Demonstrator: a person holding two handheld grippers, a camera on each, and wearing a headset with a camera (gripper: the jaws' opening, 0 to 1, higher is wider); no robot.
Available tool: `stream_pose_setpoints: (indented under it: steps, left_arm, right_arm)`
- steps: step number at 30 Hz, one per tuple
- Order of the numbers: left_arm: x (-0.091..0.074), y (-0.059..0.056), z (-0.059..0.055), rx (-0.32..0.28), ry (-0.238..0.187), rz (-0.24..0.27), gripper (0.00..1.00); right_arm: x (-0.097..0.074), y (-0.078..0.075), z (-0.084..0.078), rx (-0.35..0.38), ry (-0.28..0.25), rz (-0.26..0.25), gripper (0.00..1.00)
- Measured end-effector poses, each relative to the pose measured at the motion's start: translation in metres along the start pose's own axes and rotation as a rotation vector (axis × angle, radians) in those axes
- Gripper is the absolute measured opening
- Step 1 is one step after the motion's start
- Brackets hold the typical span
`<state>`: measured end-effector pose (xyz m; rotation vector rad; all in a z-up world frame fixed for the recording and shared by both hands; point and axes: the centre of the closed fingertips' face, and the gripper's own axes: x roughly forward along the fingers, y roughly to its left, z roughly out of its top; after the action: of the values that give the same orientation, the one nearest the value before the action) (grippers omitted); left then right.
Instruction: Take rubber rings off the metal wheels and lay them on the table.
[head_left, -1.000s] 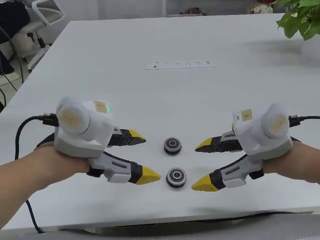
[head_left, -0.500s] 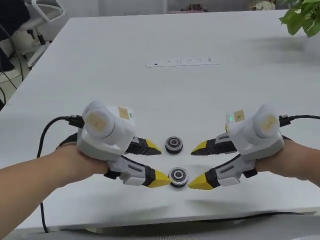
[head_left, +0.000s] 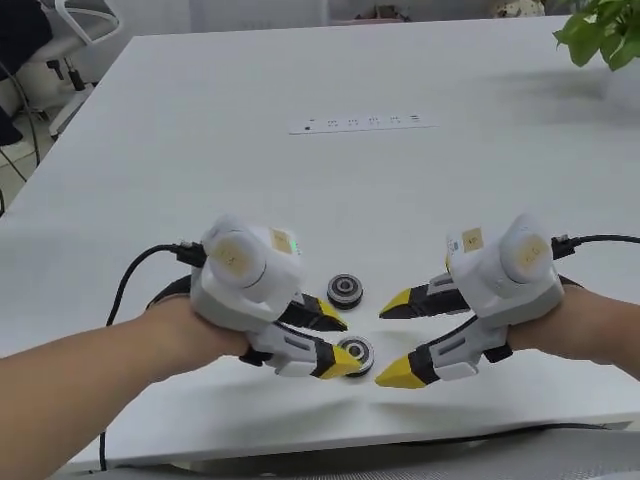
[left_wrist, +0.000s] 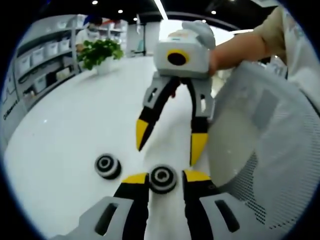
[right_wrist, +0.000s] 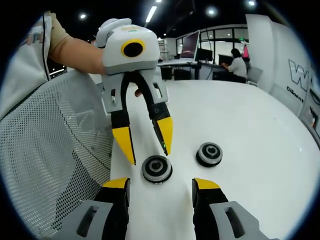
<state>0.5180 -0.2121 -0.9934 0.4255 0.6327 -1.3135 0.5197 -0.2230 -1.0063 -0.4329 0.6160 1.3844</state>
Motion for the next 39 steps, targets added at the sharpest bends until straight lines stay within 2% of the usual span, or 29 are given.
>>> stream_pose_setpoints:
  steps: [9,13,23,29,33,39]
  left_arm:
    - [0.009,0.003,-0.009,0.020,0.043,0.024,0.17]
    - [0.009,0.005,-0.009,0.044,0.038,0.047,0.14]
    - [0.009,0.005,-0.009,0.064,0.026,0.064,0.14]
    - [0.008,0.005,-0.009,0.066,0.014,0.074,0.13]
    - [0.008,0.005,-0.009,0.071,0.015,0.083,0.13]
    - [0.007,0.004,-0.009,0.072,0.004,0.089,0.14]
  right_arm:
    - [0.002,0.002,-0.003,-0.005,0.010,0.007,0.48]
    - [0.002,0.002,-0.002,-0.008,0.010,0.009,0.48]
    - [0.007,0.004,0.002,-0.013,0.000,0.009,0.46]
    - [0.016,0.004,-0.001,0.003,0.004,0.014,0.40]
    - [0.019,0.003,0.003,0.037,-0.014,0.010,0.37]
    - [0.024,0.004,0.004,0.030,-0.010,-0.001,0.32]
